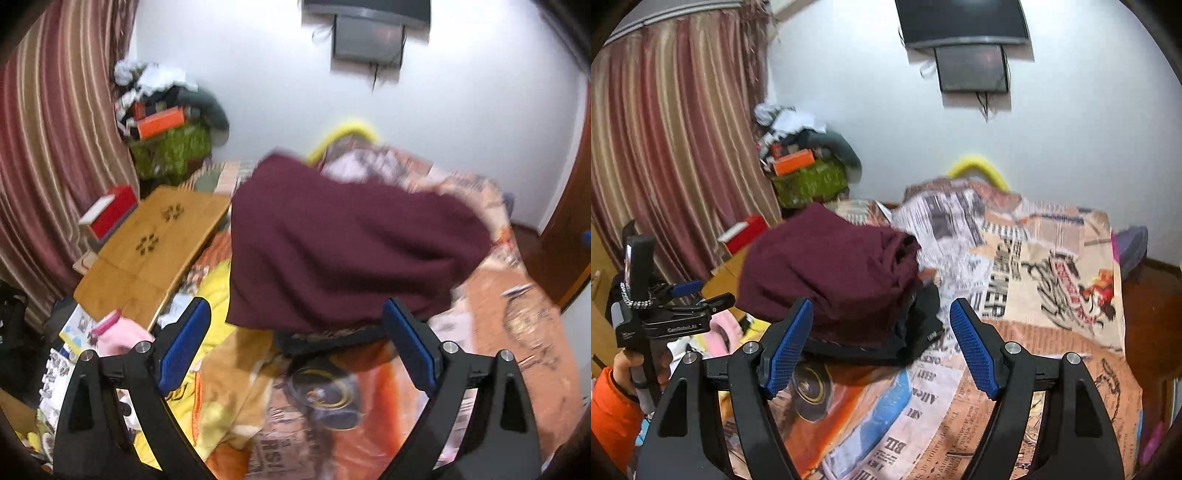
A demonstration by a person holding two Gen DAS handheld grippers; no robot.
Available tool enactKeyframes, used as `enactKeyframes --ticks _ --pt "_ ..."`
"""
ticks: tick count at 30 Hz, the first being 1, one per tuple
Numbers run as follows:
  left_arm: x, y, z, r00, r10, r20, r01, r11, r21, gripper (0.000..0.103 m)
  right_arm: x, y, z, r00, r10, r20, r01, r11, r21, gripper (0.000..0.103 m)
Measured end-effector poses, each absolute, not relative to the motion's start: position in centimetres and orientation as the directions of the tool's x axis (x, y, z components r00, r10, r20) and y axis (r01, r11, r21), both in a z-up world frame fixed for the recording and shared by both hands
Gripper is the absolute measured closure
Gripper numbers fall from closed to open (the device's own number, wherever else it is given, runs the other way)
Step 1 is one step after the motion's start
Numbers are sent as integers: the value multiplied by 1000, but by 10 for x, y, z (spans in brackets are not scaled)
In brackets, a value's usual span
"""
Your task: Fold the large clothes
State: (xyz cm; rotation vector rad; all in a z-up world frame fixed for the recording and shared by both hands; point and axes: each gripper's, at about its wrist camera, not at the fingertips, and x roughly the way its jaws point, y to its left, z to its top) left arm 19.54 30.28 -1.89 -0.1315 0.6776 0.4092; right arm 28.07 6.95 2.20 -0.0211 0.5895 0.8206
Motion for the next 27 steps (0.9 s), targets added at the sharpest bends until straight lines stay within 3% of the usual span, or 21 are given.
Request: enactKeyframes --ticks 7,15,19,27 --pt "128 242 62 849 364 -383 -383 923 27 8 236 44 66 565 754 -334 -734 645 214 30" --pt "53 185 110 923 361 -132 -362 932 20 8 178 18 107 592 796 -130 -774 606 186 30" --pt "28 158 114 928 370 -43 -368 928 49 8 158 13 112 589 805 -74 -788 592 169 30" --pt "0 133 99 920 390 -16 -389 920 46 2 134 21 104 598 799 -62 -791 601 116 26"
